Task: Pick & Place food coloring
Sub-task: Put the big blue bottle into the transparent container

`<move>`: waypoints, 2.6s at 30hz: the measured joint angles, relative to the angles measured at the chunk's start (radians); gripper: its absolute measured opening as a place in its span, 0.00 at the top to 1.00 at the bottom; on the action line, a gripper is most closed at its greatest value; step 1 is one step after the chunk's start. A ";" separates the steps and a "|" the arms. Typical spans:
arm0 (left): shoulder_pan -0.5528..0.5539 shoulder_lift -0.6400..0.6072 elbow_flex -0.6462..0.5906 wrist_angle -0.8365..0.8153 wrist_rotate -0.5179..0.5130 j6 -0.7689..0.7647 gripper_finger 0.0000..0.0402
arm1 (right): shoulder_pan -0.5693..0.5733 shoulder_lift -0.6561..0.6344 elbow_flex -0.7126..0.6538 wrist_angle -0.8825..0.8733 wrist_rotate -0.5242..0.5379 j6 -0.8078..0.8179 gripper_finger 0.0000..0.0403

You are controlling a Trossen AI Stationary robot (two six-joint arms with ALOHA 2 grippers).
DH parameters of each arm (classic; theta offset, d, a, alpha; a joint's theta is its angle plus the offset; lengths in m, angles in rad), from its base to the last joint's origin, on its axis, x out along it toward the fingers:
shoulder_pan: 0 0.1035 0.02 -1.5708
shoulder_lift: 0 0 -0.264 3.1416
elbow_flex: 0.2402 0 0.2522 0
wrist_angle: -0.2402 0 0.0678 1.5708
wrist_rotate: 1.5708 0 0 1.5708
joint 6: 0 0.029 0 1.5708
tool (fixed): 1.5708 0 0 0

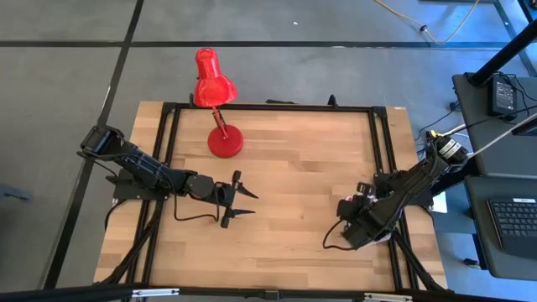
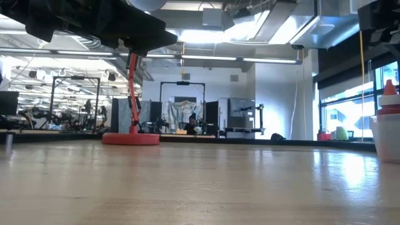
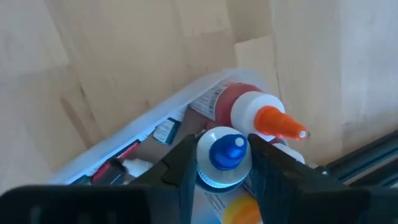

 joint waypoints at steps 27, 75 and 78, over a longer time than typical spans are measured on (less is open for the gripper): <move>0.000 0.000 0.000 -0.002 0.003 0.000 0.46 | -0.036 0.001 0.054 -0.004 0.021 -0.035 0.69; 0.000 0.000 0.000 -0.003 0.003 0.000 0.46 | 0.043 0.001 -0.051 0.044 0.025 0.243 0.63; 0.000 0.000 0.000 -0.003 0.003 0.000 0.47 | 0.043 0.001 -0.039 0.035 0.024 0.248 0.63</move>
